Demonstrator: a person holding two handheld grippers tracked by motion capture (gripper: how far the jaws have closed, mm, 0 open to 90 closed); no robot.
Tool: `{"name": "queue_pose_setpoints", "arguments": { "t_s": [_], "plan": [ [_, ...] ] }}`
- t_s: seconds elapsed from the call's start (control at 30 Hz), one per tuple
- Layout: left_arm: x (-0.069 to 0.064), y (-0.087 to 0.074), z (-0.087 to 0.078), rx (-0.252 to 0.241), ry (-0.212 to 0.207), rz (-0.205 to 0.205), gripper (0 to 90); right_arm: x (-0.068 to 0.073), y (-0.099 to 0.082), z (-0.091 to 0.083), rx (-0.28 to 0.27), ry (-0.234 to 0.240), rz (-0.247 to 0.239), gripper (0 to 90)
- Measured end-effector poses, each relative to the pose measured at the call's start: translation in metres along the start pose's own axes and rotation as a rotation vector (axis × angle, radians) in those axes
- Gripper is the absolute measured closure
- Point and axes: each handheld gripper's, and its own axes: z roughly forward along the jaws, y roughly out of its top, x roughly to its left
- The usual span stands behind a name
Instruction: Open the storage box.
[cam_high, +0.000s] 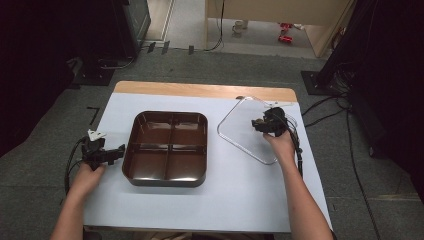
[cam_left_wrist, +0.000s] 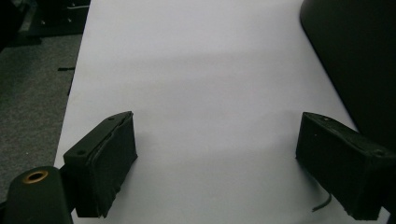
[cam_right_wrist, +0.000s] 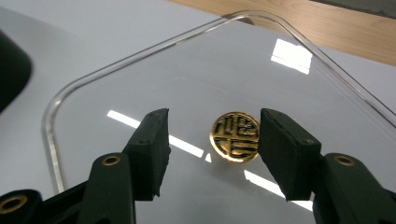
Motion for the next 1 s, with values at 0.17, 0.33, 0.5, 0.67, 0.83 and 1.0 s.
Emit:
{"name": "queue_pose_setpoints", "arguments": {
  "t_s": [0.17,0.33,0.5,0.67,0.83,1.0],
  "plan": [
    [0.000,0.000,0.000,0.000,0.000,0.000,12.1,0.013,-0.001,-0.017,-0.031,0.033,-0.023,42.1],
    [0.000,0.000,0.000,0.000,0.000,0.000,12.1,0.026,-0.007,-0.029,-0.053,0.083,-0.038,40.2],
    [0.000,0.000,0.000,0.000,0.000,0.000,12.1,0.045,-0.015,-0.039,-0.063,0.146,-0.063,41.8],
    [0.000,0.000,0.000,0.000,0.000,0.001,12.1,0.061,-0.025,-0.043,-0.075,0.187,-0.078,41.0],
    [0.000,0.000,0.000,0.000,0.000,0.000,12.1,0.074,-0.037,-0.046,-0.095,0.245,-0.093,39.8],
    [0.000,0.000,0.000,0.000,0.000,0.001,12.1,0.086,-0.046,-0.044,-0.064,0.260,-0.143,38.5]
  ]
}}
